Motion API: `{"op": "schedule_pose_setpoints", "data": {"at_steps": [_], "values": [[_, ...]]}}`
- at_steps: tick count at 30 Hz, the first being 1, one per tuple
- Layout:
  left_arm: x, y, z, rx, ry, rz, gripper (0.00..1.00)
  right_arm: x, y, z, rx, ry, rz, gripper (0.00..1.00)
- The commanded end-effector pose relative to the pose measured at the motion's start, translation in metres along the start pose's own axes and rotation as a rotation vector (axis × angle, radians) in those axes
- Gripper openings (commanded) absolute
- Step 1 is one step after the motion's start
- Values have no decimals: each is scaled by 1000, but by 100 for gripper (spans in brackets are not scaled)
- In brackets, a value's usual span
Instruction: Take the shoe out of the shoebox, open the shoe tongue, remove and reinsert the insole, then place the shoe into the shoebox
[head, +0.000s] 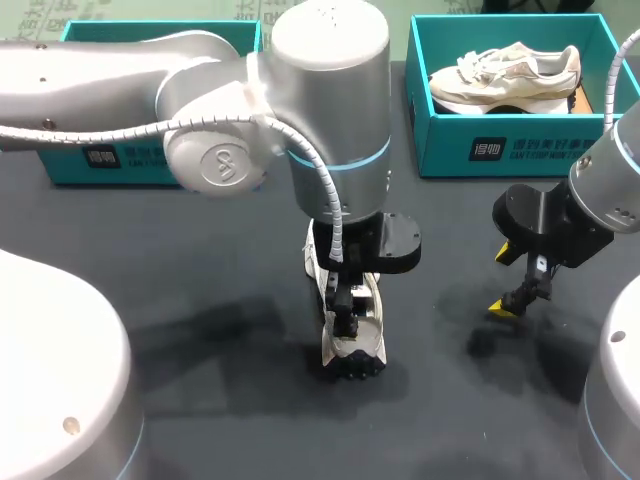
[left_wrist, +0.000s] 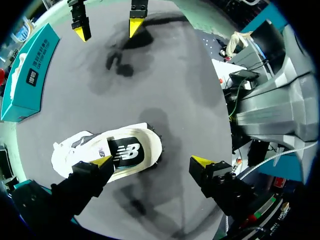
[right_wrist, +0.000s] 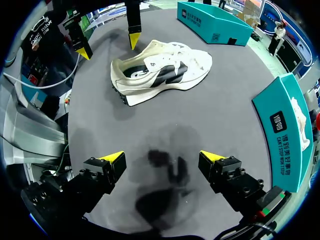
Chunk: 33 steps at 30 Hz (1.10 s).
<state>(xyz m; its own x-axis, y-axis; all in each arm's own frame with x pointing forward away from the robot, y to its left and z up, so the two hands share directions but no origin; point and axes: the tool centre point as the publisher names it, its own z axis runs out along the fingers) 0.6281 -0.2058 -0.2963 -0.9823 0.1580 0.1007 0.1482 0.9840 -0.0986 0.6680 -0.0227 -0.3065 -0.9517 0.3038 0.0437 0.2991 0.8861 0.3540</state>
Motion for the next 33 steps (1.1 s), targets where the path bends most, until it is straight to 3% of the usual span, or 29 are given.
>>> {"op": "schedule_pose_setpoints", "data": {"at_steps": [1,13,18,33], "values": [[-3,-8,20,-7,5,1,100,1,0,0,1,-3,1,100],[4,-13,48,-40,12,-31,100,1,0,0,1,-3,1,100],[10,-12,59,-47,-12,-72,94,1,0,0,1,-3,1,100],[13,-4,78,-60,-74,-164,62,1,0,0,1,-3,1,100]]}}
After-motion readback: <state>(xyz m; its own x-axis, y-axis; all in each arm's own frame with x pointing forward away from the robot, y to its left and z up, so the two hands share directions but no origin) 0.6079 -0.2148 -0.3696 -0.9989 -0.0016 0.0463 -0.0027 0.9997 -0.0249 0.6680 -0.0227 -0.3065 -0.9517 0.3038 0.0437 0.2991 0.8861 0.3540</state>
